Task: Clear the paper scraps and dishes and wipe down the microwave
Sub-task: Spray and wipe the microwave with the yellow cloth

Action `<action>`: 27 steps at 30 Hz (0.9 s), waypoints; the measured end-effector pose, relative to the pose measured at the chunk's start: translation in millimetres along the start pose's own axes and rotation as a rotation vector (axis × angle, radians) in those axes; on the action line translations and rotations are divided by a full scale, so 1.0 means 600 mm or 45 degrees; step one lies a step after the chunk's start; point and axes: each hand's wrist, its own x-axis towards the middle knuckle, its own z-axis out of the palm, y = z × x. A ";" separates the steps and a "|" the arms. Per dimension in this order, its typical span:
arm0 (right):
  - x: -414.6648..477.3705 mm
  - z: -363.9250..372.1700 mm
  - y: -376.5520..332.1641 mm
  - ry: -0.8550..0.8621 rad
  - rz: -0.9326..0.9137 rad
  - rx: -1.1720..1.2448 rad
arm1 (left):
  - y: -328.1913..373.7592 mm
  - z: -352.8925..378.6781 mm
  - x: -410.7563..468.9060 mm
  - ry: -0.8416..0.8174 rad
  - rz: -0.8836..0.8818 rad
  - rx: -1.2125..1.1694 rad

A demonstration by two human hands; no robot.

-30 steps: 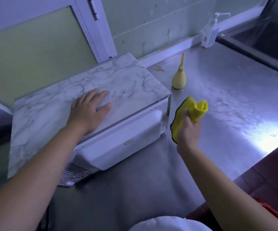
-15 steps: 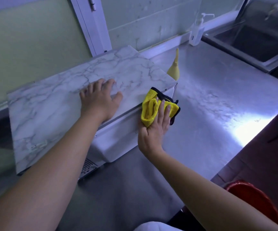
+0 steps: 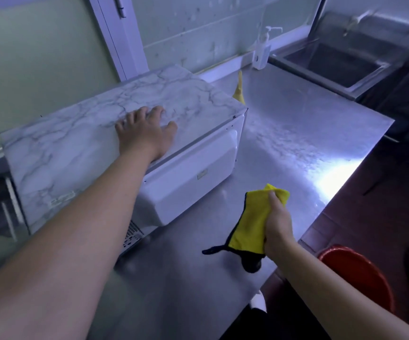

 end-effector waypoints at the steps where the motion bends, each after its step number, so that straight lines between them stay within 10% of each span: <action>1: 0.004 0.001 -0.010 0.028 0.088 0.129 | 0.000 0.000 0.000 0.002 0.001 0.004; 5: 0.025 0.045 -0.078 0.027 -0.015 0.280 | 0.002 0.000 0.001 0.010 -0.015 0.011; 10: 0.030 0.160 -0.131 -0.176 -0.783 0.099 | 0.001 0.000 0.002 0.005 -0.028 0.011; 16: 0.051 0.231 -0.054 -0.235 -1.245 -1.049 | 0.001 -0.001 -0.002 0.065 -0.041 0.002; 27: 0.181 0.202 0.033 -0.108 -1.905 -0.709 | 0.005 0.000 0.004 0.081 -0.090 0.013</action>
